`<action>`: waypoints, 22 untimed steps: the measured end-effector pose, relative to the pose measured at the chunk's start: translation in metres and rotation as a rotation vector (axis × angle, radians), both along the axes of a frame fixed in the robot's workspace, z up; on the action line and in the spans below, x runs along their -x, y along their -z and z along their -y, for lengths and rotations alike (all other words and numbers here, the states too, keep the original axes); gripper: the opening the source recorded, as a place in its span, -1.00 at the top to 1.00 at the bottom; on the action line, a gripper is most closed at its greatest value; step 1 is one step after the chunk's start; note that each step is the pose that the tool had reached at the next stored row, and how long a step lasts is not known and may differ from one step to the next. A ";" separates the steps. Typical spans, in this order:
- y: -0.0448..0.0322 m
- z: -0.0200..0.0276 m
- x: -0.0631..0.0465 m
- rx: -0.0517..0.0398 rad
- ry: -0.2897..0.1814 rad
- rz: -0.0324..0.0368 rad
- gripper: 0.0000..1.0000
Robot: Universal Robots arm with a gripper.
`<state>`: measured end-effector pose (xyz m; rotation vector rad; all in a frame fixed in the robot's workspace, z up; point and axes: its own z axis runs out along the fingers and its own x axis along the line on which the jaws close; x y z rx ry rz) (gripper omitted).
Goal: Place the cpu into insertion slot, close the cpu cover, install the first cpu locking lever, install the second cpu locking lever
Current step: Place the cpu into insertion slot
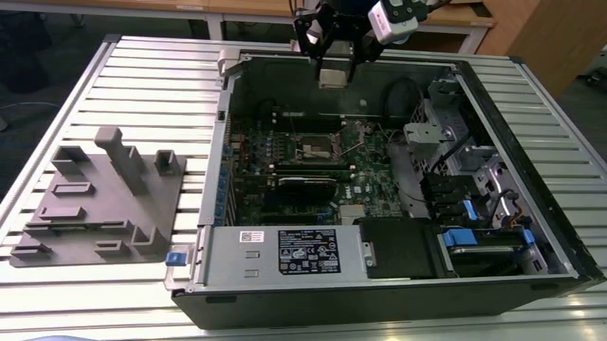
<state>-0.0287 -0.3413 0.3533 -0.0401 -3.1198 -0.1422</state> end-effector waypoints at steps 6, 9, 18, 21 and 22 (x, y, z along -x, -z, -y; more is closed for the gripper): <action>0.0009 0.0000 0.000 -0.0004 0.000 0.0002 -0.08; 0.0025 0.0000 0.000 -0.0003 0.000 0.0002 -0.08; 0.0081 0.0000 0.000 -0.0002 0.000 0.0001 -0.08; 0.0086 0.0000 0.000 -0.0003 0.000 0.0002 -0.08; 0.0088 0.0000 0.000 -0.0004 0.000 0.0002 -0.08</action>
